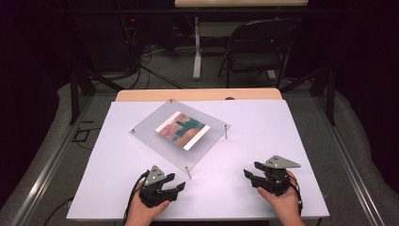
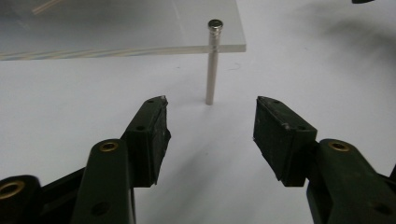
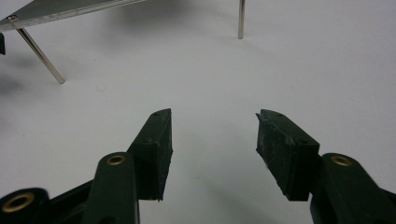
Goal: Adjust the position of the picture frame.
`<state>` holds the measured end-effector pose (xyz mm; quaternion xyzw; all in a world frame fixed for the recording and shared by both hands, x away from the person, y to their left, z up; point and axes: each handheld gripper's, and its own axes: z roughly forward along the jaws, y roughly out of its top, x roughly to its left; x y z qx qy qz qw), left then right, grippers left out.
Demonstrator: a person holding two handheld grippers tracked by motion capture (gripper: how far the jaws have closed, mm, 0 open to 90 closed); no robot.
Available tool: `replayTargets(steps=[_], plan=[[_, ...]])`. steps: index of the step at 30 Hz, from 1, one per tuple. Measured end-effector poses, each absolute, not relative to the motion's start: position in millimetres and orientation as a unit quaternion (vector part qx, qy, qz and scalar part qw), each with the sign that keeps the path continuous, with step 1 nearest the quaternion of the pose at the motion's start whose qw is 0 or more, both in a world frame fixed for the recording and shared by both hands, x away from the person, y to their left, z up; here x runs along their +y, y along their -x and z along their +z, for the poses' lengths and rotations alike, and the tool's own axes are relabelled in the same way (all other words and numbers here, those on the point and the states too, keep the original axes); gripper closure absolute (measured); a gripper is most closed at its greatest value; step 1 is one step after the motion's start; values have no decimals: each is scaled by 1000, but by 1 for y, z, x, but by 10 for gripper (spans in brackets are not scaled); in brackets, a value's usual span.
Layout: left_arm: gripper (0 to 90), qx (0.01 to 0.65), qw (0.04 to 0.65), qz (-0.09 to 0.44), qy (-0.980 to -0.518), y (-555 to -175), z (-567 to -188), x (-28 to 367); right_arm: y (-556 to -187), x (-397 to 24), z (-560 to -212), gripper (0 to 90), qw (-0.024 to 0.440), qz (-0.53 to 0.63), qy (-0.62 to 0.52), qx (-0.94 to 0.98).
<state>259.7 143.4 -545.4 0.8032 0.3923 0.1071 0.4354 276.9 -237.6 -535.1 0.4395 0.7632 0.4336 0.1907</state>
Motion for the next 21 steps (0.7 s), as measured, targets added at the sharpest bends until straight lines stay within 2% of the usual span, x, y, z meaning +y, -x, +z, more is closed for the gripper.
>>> replayTargets(steps=[8,15,21], plan=[[539,414,442,101,-790,-271,-548,128,-277,-239,-535,450,186,440,-445,758],[604,418,428,84,-797,-278,-552,112,-278,-240,-536,451,181,440,-450,756],[666,426,429,92,-791,-285,-554,107,-279,-242,-537,451,177,441,-452,755]])
